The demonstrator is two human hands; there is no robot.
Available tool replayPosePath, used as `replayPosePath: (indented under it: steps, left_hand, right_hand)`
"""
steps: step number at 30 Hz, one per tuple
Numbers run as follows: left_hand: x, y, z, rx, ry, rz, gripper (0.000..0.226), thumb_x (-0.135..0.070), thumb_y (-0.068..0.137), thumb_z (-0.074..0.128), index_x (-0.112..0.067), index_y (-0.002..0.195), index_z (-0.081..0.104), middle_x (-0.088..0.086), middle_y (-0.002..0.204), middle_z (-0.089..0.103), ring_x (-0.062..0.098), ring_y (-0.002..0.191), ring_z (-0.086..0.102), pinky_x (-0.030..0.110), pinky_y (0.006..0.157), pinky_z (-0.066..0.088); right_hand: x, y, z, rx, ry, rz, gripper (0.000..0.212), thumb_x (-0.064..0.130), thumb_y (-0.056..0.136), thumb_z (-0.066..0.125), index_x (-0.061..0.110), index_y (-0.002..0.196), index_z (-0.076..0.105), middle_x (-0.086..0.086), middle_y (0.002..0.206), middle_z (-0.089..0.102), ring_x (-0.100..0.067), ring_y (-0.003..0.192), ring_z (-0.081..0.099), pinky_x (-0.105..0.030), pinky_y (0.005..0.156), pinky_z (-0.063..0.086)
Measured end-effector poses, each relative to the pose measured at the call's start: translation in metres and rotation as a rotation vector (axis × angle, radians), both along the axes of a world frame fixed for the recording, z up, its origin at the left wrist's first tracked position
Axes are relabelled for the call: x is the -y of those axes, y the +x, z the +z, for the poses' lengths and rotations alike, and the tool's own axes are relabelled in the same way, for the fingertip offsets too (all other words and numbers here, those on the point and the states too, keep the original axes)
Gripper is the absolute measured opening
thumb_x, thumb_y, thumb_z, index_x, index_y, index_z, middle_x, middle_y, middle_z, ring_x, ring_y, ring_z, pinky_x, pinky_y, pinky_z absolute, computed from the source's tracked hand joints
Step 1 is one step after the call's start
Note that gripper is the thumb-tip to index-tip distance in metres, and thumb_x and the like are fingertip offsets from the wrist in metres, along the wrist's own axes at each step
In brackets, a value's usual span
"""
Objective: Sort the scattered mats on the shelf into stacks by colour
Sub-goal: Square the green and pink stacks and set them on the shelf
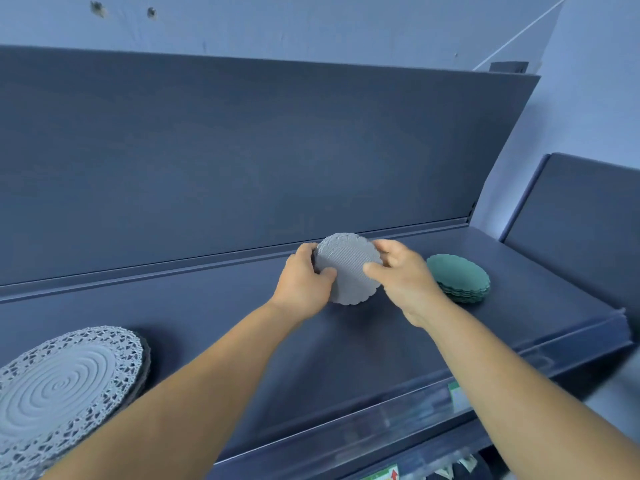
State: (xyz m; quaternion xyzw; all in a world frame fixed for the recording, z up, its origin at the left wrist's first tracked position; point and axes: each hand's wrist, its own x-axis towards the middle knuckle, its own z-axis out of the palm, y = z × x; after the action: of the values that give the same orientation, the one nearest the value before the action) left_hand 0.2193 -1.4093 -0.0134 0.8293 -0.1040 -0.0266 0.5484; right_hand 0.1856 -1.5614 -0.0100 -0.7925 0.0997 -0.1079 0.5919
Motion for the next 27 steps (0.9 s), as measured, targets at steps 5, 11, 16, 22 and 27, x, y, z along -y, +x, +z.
replayPosePath:
  steps: [5,11,16,22,27]
  left_hand:
    - [0.026,-0.003,0.004,-0.176,-0.086,0.029,0.011,-0.017,0.083,0.066,-0.01,0.092,0.065,0.011,0.101,0.071,0.029,0.094,0.067,0.04,0.088,0.055]
    - [0.05,-0.004,-0.002,-0.236,0.026,0.05,0.009,-0.019,0.071,0.064,-0.013,0.072,0.058,0.006,0.07,0.053,0.021,0.066,0.046,0.033,0.062,0.045]
    - [0.055,-0.004,-0.007,-0.219,0.139,0.087,0.03,-0.013,0.075,0.06,-0.013,0.054,0.039,0.005,0.059,0.041,0.024,0.061,0.038,0.026,0.053,0.032]
    - [0.061,-0.005,-0.008,-0.206,0.258,0.064,0.036,-0.014,0.079,0.059,-0.013,0.056,0.032,0.002,0.053,0.034,0.02,0.047,0.029,0.021,0.044,0.024]
    - [0.062,-0.005,-0.005,-0.175,0.363,0.082,0.038,-0.015,0.084,0.057,-0.013,0.058,0.03,0.001,0.054,0.033,0.019,0.047,0.028,0.022,0.043,0.024]
  right_hand:
    - [0.026,-0.015,0.007,-0.03,-0.019,-0.114,0.024,0.007,0.086,0.062,0.007,0.109,0.067,0.003,0.088,0.069,-0.015,0.087,0.062,-0.03,0.084,0.051]
    - [0.042,-0.021,-0.007,-0.135,-0.134,-0.23,0.026,0.016,0.083,0.065,0.004,0.107,0.068,-0.007,0.091,0.067,-0.021,0.086,0.06,-0.047,0.093,0.053]
    - [0.042,-0.019,-0.013,-0.152,-0.277,-0.234,0.037,0.018,0.081,0.059,-0.01,0.105,0.06,-0.013,0.073,0.048,-0.019,0.069,0.039,-0.028,0.066,0.04]
    - [0.042,-0.019,-0.015,-0.21,-0.43,-0.208,0.02,0.02,0.086,0.055,0.001,0.079,0.056,-0.009,0.072,0.042,-0.024,0.068,0.037,-0.029,0.061,0.031]
    - [0.041,-0.018,-0.013,-0.224,-0.634,-0.145,0.037,0.02,0.091,0.048,0.013,0.059,0.03,-0.002,0.058,0.032,-0.025,0.068,0.034,-0.032,0.049,0.023]
